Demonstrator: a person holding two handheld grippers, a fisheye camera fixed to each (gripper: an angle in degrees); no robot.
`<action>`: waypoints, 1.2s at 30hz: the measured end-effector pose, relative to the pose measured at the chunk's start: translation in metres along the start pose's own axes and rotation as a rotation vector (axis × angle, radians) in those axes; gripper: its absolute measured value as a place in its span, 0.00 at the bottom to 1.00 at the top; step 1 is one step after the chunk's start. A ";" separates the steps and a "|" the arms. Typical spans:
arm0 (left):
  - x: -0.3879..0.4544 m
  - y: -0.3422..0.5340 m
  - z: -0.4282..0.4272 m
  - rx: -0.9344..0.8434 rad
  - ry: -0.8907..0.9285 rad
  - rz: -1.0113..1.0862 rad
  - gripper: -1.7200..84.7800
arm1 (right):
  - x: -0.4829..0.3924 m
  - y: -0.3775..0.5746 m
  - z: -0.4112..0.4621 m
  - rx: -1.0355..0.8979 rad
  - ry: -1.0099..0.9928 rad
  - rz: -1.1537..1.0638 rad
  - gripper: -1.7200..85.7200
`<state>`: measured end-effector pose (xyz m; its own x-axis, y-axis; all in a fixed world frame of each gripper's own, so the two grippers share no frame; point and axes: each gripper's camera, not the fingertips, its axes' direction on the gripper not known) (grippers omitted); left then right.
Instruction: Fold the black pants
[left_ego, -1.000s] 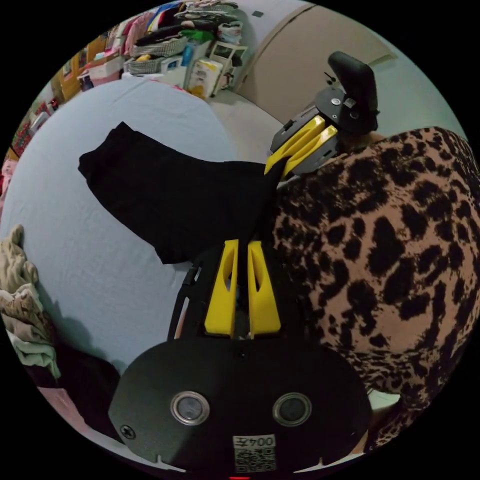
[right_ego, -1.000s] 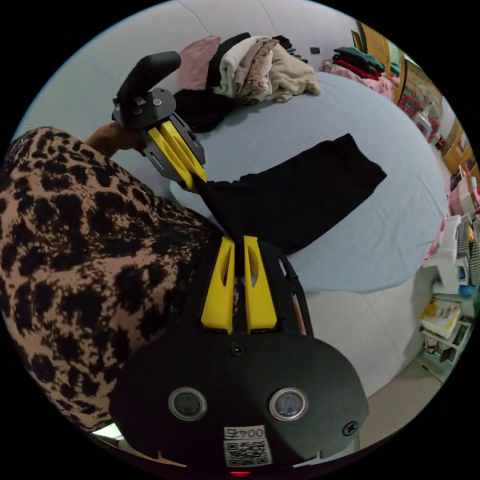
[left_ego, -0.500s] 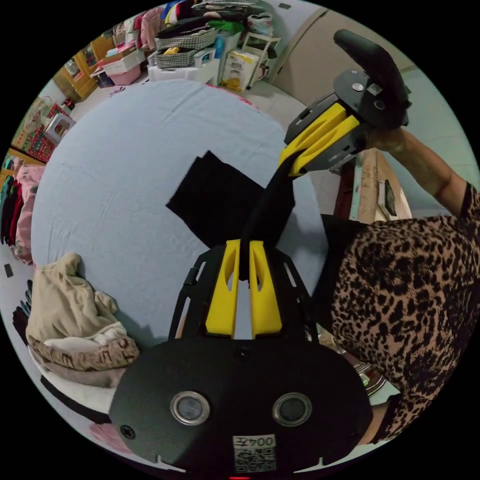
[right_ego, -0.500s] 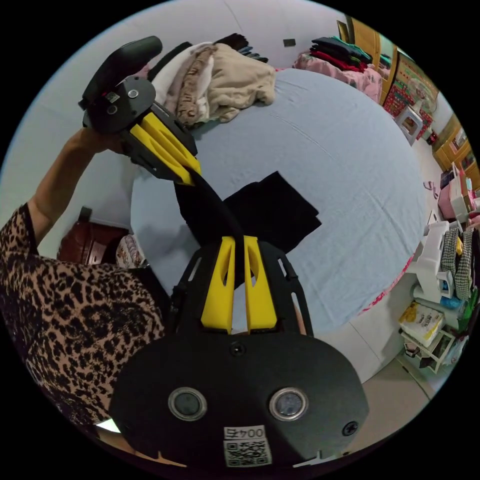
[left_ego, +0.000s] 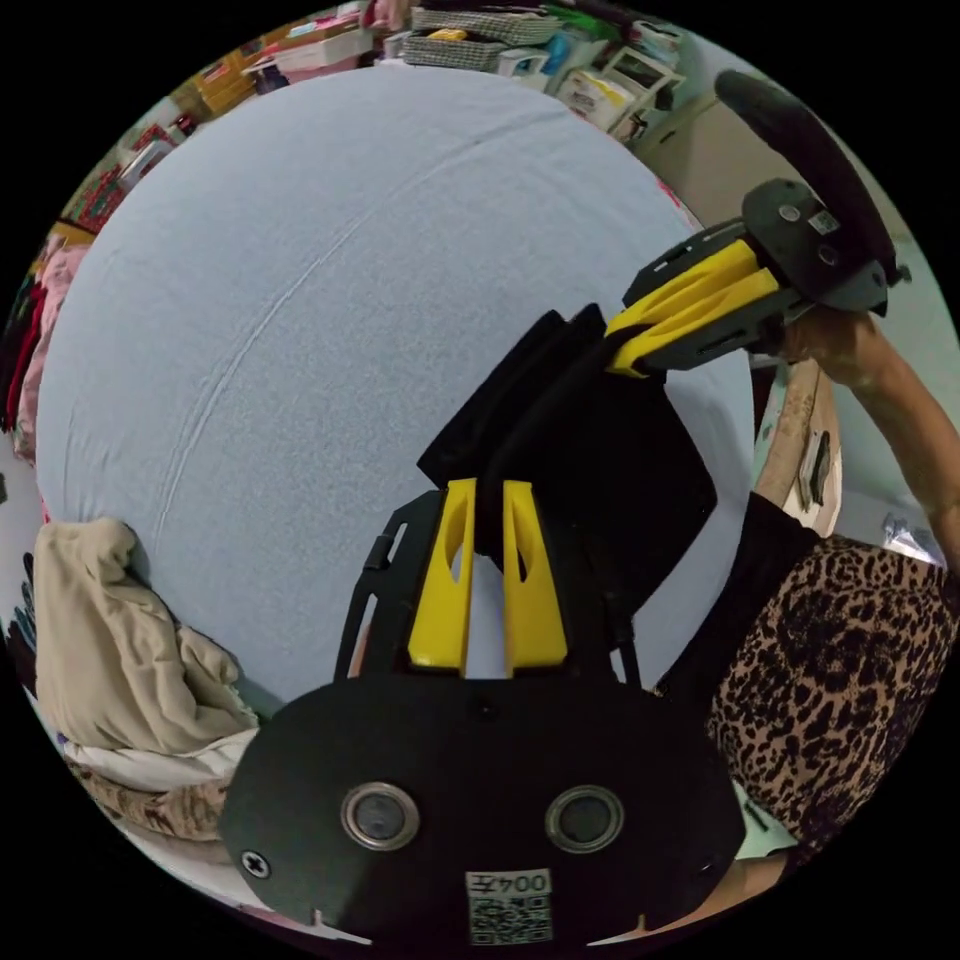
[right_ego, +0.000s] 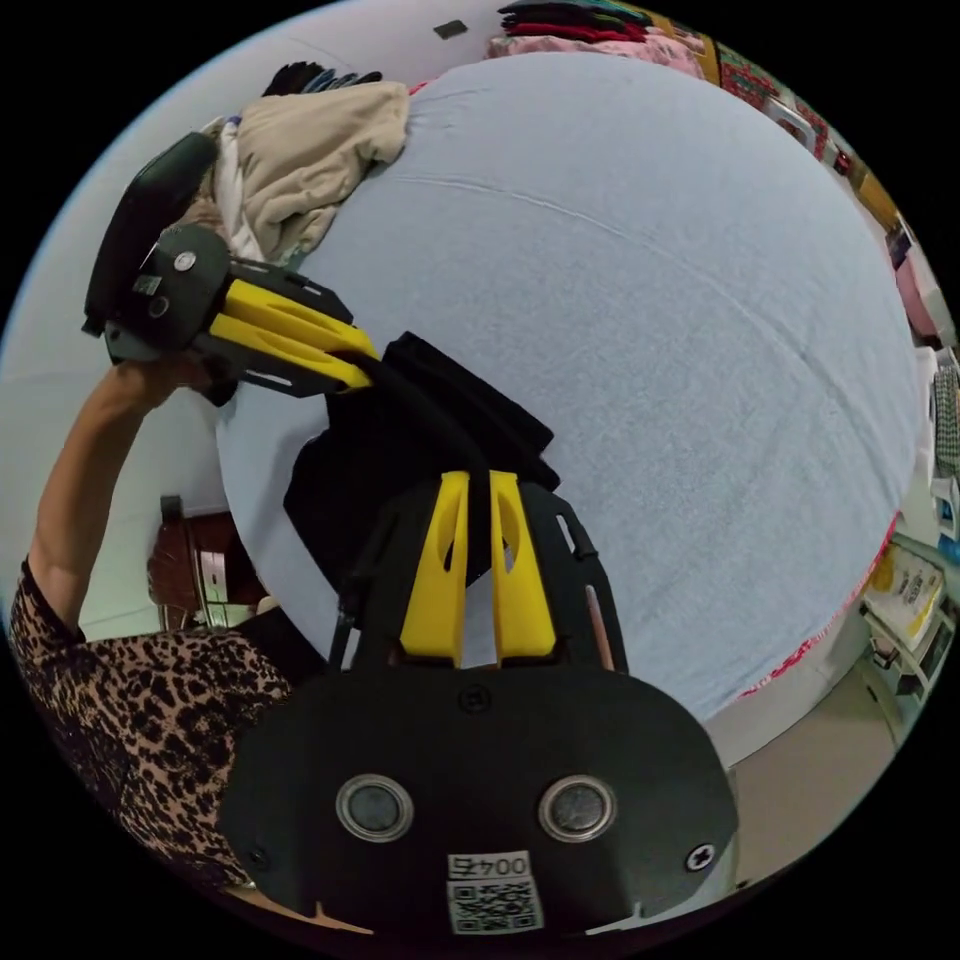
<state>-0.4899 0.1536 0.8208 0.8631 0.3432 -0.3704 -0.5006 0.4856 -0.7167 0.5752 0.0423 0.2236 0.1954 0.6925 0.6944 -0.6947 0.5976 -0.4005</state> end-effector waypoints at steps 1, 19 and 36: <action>-0.008 0.003 0.001 0.018 0.025 -0.031 0.06 | 0.006 -0.002 -0.002 0.011 0.024 0.031 0.10; 0.008 0.279 -0.002 0.664 0.289 -0.341 0.11 | -0.078 0.101 0.005 0.107 0.016 0.074 0.17; 0.100 0.362 0.059 0.698 0.043 -0.156 0.12 | -0.077 0.097 0.008 -0.060 0.160 0.129 0.14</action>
<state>-0.5888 0.4110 0.5591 0.9227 0.2032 -0.3277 -0.2845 0.9324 -0.2230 0.4874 0.0441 0.1358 0.2181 0.8174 0.5332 -0.6797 0.5193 -0.5180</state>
